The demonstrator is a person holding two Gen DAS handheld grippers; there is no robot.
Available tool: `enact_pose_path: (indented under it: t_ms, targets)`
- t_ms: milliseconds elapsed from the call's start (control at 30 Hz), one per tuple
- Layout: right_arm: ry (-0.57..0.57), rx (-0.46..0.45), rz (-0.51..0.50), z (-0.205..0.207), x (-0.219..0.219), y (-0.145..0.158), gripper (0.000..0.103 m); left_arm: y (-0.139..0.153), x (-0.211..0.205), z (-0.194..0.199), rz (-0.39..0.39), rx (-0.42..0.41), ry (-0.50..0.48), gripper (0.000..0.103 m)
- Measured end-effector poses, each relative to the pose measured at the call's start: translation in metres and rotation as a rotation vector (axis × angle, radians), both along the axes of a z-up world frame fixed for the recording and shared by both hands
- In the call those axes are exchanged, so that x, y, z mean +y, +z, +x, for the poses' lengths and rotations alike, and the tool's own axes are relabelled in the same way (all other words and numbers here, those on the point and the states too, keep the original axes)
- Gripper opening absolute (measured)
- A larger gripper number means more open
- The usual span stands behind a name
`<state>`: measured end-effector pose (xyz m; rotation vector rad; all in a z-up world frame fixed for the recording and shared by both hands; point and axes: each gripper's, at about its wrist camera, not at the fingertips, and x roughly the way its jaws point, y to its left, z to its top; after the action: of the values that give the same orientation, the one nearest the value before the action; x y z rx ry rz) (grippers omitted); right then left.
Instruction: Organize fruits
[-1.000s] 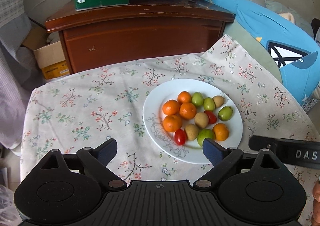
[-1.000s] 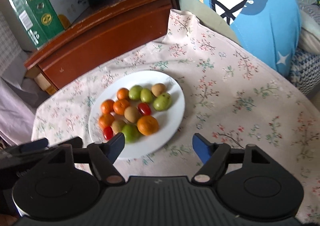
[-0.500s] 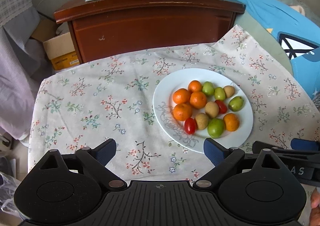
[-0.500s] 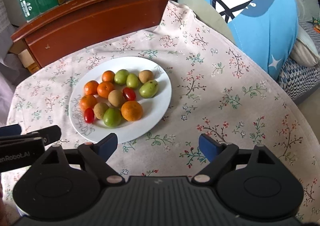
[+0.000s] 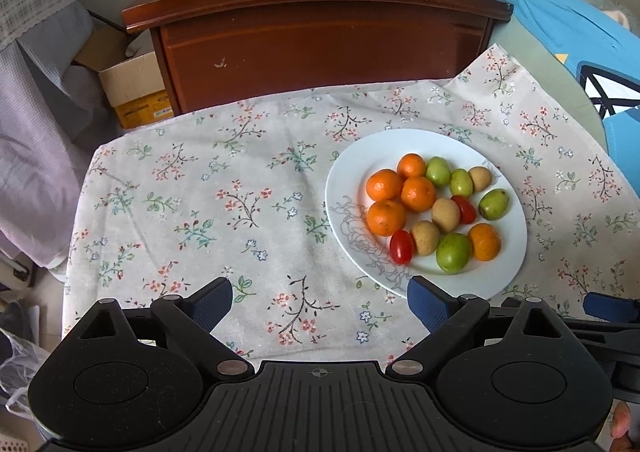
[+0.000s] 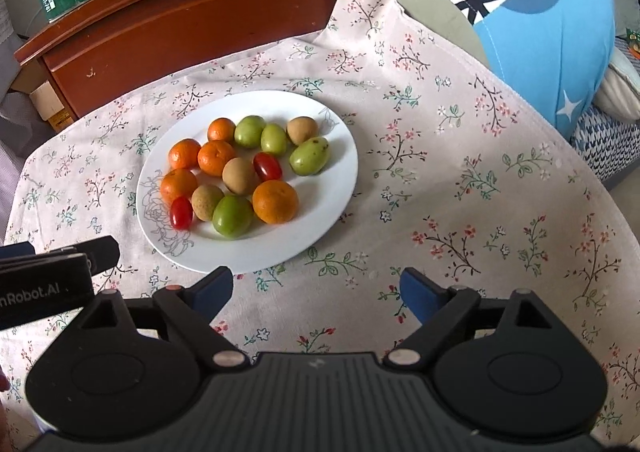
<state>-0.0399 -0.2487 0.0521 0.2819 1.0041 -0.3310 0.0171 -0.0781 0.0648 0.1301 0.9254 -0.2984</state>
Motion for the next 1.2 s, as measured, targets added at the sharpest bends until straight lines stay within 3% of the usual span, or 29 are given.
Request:
enact_pose_path:
  t_ms: [1200]
  targets:
    - [0.017, -0.003, -0.026, 0.003, 0.002, -0.001, 0.091, -0.012, -0.006, 0.004, 0.11, 0.01, 0.006, 0.096]
